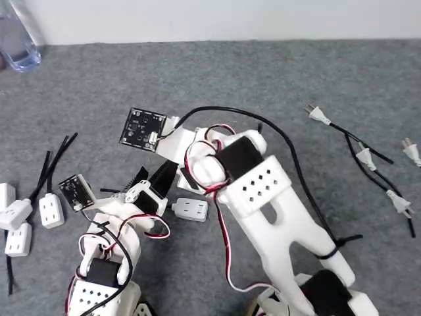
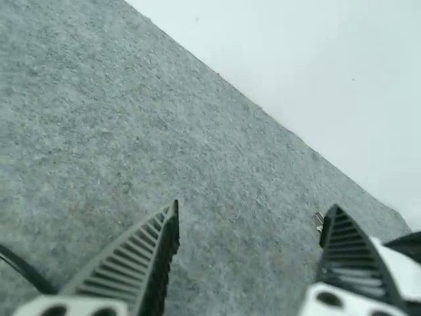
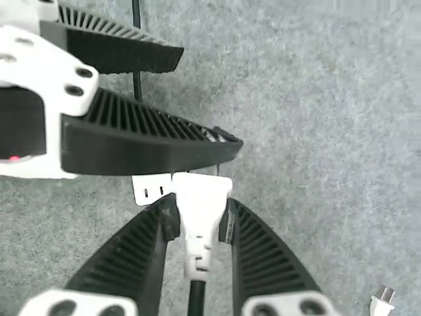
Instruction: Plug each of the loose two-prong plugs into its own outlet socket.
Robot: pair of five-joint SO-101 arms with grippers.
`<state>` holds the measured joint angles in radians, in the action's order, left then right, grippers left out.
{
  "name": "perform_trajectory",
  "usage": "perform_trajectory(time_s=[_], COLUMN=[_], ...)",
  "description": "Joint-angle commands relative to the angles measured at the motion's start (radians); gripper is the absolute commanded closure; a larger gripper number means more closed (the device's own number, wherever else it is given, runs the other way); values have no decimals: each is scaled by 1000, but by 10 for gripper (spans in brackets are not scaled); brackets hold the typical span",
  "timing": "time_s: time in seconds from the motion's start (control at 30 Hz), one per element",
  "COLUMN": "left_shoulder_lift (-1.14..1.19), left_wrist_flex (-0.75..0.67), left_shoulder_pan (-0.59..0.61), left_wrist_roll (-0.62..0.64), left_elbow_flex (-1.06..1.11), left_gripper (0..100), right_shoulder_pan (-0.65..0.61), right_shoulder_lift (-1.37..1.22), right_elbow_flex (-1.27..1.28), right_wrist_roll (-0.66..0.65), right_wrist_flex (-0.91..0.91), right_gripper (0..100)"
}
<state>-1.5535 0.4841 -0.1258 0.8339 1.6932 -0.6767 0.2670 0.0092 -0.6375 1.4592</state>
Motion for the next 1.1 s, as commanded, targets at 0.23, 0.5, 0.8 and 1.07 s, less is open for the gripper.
perform_trajectory(time_s=[0.23,0.5,0.8,1.07], left_shoulder_lift=[5,5,8,11], left_wrist_flex=[3,5,5,6], left_shoulder_pan=[-2,-2,-2,-6], left_wrist_roll=[0,0,0,0], left_elbow_flex=[-4,-4,-4,-4], left_gripper=[673,673,673,673], right_shoulder_pan=[5,5,5,7], right_shoulder_lift=[47,54,54,54], right_elbow_flex=[-64,-68,-69,-69], right_wrist_roll=[9,9,9,9], right_wrist_flex=[-4,-7,-7,-7], right_gripper=[991,991,991,991])
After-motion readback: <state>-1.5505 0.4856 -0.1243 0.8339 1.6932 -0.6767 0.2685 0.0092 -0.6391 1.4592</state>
